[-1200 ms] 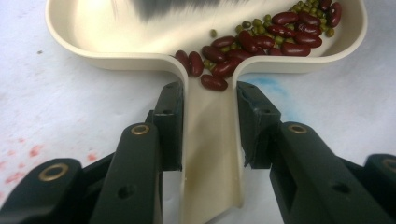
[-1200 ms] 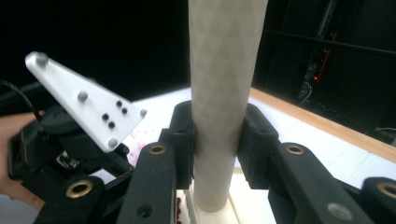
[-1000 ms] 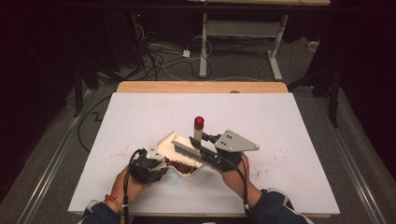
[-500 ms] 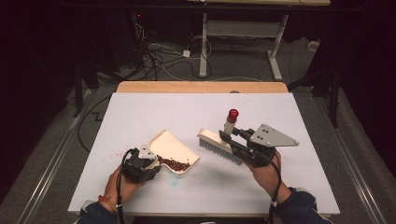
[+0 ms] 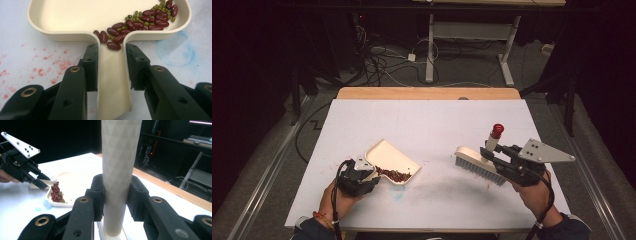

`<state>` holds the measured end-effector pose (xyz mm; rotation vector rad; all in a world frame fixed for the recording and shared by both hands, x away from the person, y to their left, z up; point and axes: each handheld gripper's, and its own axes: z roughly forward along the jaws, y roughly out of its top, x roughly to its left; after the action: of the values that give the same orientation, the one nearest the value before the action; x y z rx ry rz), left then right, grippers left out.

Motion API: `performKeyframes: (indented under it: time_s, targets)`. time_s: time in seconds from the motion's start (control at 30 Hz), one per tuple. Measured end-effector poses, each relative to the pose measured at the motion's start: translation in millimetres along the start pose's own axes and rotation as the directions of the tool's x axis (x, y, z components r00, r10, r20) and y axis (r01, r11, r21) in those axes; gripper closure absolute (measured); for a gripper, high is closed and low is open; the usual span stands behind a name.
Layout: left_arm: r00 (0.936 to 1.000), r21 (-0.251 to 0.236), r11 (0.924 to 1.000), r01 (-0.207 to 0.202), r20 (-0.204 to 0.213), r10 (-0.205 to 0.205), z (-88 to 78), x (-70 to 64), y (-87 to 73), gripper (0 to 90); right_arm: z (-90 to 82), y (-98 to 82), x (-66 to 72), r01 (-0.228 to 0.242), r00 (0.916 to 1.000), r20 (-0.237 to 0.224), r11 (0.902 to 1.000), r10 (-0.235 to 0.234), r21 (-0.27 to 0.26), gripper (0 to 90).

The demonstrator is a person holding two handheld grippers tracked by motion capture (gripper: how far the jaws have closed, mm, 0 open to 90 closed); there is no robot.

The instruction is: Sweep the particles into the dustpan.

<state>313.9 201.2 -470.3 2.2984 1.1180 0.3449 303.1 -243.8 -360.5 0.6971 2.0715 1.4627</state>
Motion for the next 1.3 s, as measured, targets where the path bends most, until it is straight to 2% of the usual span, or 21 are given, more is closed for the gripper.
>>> performKeyframes:
  time_s: [0.27,0.33,0.43,0.53,0.6,0.77,0.97,1.03,1.27,1.3]
  targets:
    - [0.9993,-0.005,0.9995,0.033,-0.016,-0.033,-4.9,9.9,-7.9,63.2,-22.8,-8.9,-10.8,-0.002,0.9999,-0.011,0.9987,0.003,0.052,70.3]
    - [0.9991,-0.004,0.9993,0.037,-0.019,-0.037,-5.9,13.0,-8.4,63.2,-26.7,-12.1,-13.1,-0.004,0.9993,-0.037,0.9972,0.007,0.075,70.3]
    - [0.9983,-0.005,0.9984,0.056,-0.018,-0.056,-6.0,17.9,-10.7,63.2,-29.7,-15.7,-16.5,0.0,0.999,-0.045,0.994,0.005,0.109,70.3]
    - [0.9974,-0.011,0.9978,0.066,-0.031,-0.066,-5.2,19.7,-13.1,63.2,-33.9,-18.8,-20.9,-0.014,0.9975,-0.066,0.9915,0.023,0.129,70.3]
    - [0.9966,-0.016,0.9972,0.073,-0.037,-0.074,-3.5,20.7,-14.5,63.2,-35.7,-20.3,-24.0,-0.024,0.9975,-0.062,0.989,0.034,0.146,70.3]
    - [0.993,-0.013,0.9953,0.096,-0.068,-0.097,-0.6,21.0,-14.5,63.1,-34.3,-25.8,-33.7,-0.035,0.9952,-0.083,0.9788,0.052,0.202,70.3]
    - [0.9805,-0.035,0.9859,0.164,-0.105,-0.166,3.3,28.3,-9.7,63.1,-27.1,-28.1,-42.2,-0.032,0.9901,-0.125,0.9698,0.064,0.242,70.1]
    - [0.9774,-0.037,0.9833,0.178,-0.108,-0.181,5.2,31.0,-7.9,63.2,-25.6,-28.2,-45.3,-0.027,0.9887,-0.137,0.9696,0.062,0.243,70.0]
    - [0.9738,-0.033,0.9809,0.192,-0.119,-0.194,12.3,25.6,-5.2,62.4,-18.4,-27.4,-56.7,-0.032,0.9911,-0.117,0.9665,0.063,0.255,68.6]
    - [0.9738,-0.036,0.9801,0.195,-0.112,-0.198,12.7,24.2,-4.6,61.6,-16.2,-27.4,-59.5,-0.039,0.9927,-0.1,0.9658,0.067,0.256,67.5]
